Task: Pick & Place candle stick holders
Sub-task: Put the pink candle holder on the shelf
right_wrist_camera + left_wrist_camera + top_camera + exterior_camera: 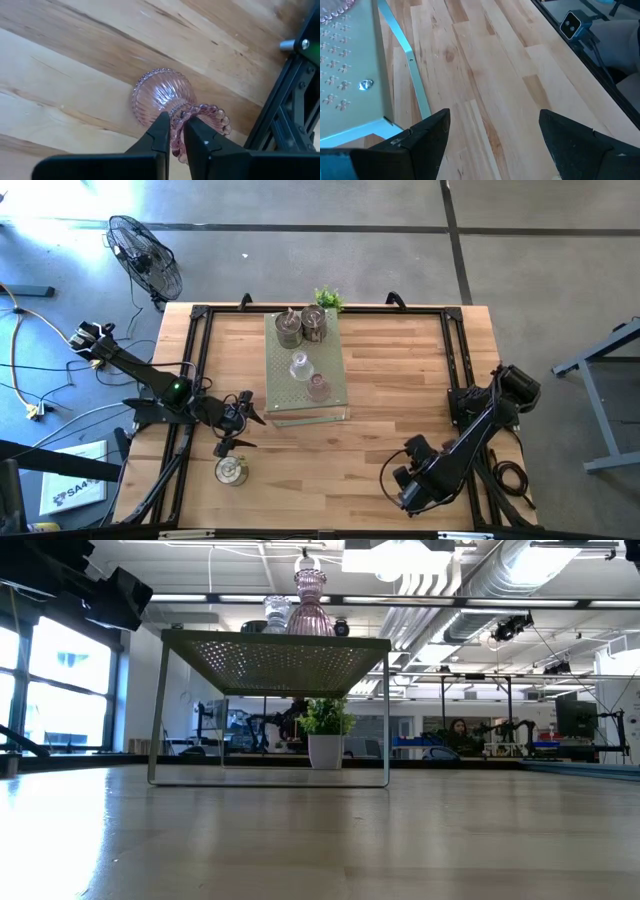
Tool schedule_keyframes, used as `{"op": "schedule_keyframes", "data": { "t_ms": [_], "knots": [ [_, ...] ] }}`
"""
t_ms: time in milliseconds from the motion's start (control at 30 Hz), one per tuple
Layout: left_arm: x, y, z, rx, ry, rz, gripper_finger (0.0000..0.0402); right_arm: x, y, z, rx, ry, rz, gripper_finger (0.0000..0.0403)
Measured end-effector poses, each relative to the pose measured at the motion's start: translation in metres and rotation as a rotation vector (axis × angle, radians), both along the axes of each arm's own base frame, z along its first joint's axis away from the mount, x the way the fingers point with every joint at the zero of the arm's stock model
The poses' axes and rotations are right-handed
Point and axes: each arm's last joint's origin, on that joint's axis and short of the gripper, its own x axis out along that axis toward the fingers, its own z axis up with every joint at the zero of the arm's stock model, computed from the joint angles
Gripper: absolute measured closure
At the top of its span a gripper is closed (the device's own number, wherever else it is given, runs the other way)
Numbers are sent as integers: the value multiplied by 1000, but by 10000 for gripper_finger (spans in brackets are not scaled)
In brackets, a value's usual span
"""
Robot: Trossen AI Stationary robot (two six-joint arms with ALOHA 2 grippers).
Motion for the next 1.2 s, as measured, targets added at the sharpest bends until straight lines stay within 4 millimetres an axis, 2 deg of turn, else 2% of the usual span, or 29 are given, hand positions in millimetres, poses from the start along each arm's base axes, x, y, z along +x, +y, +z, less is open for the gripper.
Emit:
{"op": "schedule_keyframes", "data": {
  "t_ms": [400,833,1000,1200],
  "knots": [
    [0,0,0,-4,1,-6,101,5,1,8,-64,-61,76,378],
    [0,0,0,-5,0,-7,101,15,2,57,-118,-104,135,378],
    [0,0,0,-4,0,-6,101,31,-10,74,-142,-148,191,378],
    [0,0,0,-4,0,-6,101,57,-34,88,-155,-166,259,378]
  ]
}}
